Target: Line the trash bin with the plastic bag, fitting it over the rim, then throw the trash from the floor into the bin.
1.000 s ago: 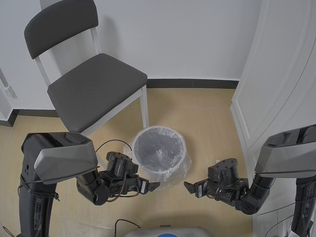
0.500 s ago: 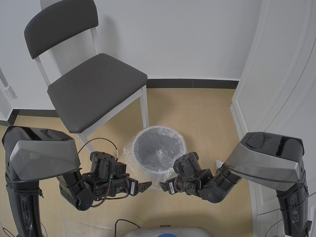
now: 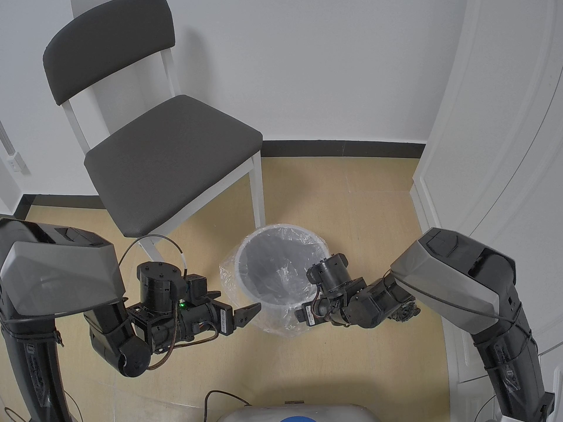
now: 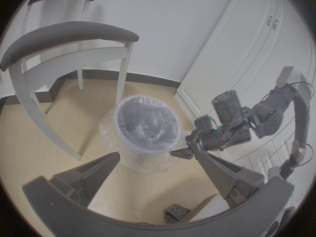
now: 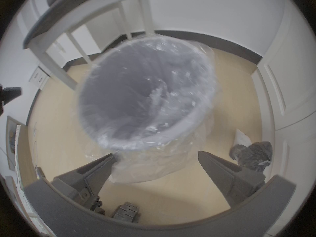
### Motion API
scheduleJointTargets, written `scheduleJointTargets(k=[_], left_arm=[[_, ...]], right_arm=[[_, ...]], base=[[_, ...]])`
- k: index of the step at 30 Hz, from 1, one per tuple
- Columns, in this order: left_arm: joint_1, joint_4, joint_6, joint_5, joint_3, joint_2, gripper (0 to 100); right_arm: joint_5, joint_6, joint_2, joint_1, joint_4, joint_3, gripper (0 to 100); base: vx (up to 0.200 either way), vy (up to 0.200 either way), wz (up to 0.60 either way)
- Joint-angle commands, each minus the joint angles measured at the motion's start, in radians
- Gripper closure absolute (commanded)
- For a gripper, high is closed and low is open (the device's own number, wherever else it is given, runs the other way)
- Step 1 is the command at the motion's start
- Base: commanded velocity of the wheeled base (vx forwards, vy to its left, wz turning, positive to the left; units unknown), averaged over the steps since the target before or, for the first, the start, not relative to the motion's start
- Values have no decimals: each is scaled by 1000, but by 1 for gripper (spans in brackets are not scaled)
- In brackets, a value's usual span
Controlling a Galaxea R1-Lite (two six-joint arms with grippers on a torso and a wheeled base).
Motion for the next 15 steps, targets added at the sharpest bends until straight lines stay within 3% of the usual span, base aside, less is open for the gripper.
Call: scheduleJointTargets(k=[1, 12, 15], left_arm=[[25, -12, -3, -15, 33, -55, 0], [47, -15, 0, -29, 45, -103, 0], [48, -26, 2, -67, 70, -129, 0]], right_arm=[[6, 9, 64, -59, 115, -140, 0], [7, 9, 88, -104, 335, -277, 0], [7, 9, 81, -104, 353, -263, 0]], base=[[0, 0, 0], [0, 0, 0], [0, 0, 0]])
